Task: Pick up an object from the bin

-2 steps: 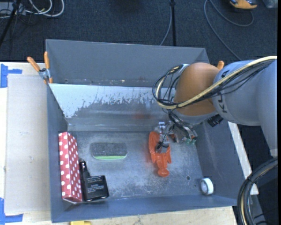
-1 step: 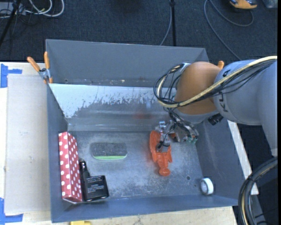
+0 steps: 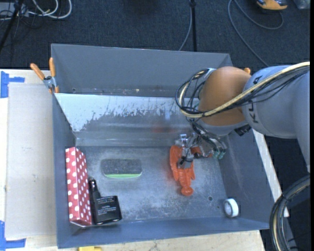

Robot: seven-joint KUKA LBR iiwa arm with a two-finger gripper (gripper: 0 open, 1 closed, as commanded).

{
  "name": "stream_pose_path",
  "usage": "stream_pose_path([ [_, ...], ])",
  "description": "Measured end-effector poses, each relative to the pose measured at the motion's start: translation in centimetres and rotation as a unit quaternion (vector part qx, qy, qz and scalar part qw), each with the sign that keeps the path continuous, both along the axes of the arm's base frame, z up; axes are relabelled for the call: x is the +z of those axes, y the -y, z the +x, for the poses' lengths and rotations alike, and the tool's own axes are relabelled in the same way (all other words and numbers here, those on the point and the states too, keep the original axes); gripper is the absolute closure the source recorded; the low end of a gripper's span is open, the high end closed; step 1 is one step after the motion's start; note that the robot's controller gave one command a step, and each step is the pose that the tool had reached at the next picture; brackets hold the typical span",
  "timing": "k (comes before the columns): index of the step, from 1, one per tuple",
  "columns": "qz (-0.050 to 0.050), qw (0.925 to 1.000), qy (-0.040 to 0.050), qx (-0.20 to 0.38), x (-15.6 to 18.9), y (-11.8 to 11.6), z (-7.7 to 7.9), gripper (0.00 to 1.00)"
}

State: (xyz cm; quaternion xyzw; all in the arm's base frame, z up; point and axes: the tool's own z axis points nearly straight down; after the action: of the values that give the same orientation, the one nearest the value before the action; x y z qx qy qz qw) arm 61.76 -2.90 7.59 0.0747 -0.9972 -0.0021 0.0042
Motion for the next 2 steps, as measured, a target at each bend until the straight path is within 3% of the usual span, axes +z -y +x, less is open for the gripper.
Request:
stream_pose_path([
  [2, 0.001, 0.9993, 0.0007, 0.037, -0.09, 0.5, 0.34, 1.0],
])
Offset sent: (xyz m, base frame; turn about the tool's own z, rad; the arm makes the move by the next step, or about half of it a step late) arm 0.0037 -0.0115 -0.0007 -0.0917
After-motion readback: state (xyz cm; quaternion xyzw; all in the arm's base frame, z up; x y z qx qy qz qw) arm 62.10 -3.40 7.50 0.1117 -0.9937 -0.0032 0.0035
